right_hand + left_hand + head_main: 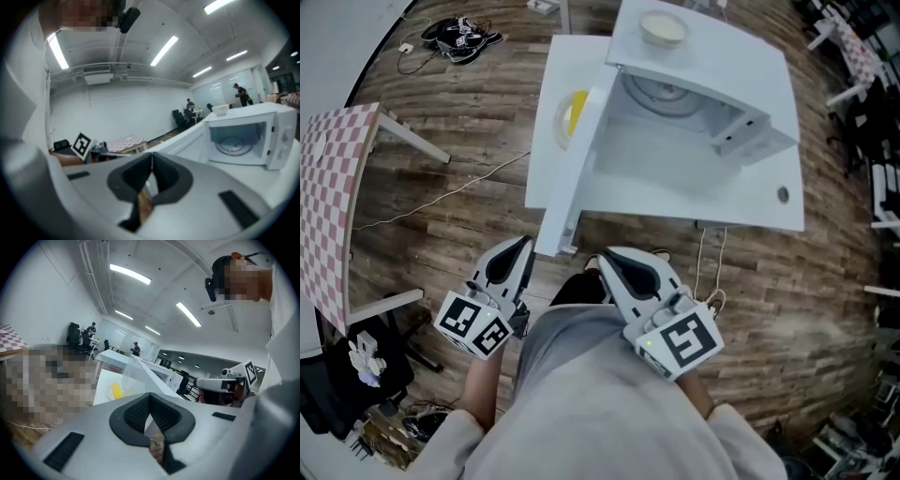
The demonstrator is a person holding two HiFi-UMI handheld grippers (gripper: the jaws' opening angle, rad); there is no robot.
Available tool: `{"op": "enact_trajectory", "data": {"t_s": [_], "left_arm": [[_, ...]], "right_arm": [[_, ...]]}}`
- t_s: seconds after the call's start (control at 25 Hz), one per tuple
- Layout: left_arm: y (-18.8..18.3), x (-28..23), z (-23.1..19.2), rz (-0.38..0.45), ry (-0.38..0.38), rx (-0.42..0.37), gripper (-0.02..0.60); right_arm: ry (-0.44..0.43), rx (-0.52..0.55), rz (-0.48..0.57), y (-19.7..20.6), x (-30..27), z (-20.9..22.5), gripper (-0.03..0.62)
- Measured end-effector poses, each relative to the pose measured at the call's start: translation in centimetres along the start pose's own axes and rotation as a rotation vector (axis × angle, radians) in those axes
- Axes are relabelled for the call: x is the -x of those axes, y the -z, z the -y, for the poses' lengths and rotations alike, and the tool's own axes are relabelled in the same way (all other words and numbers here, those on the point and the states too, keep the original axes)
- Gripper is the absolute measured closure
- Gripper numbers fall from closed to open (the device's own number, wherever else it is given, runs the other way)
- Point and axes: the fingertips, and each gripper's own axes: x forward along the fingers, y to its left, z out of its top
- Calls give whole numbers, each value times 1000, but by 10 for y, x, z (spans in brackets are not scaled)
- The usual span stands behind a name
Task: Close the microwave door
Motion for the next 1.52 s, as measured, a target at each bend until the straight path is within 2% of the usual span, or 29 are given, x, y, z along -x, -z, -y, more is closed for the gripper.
{"op": "enact_trajectory", "data": {"t_s": [0.28,0.72,1.52], "left_arm": [[5,-7,9,-12,48,56,569],[9,-29,34,-61,181,46,569],[13,-50,49,-107,278,67,569]], "right_arm": [[32,-22,6,2,7,14,571],[113,-60,17,2,18,42,571],[177,-87,11,6,27,54,571]]}}
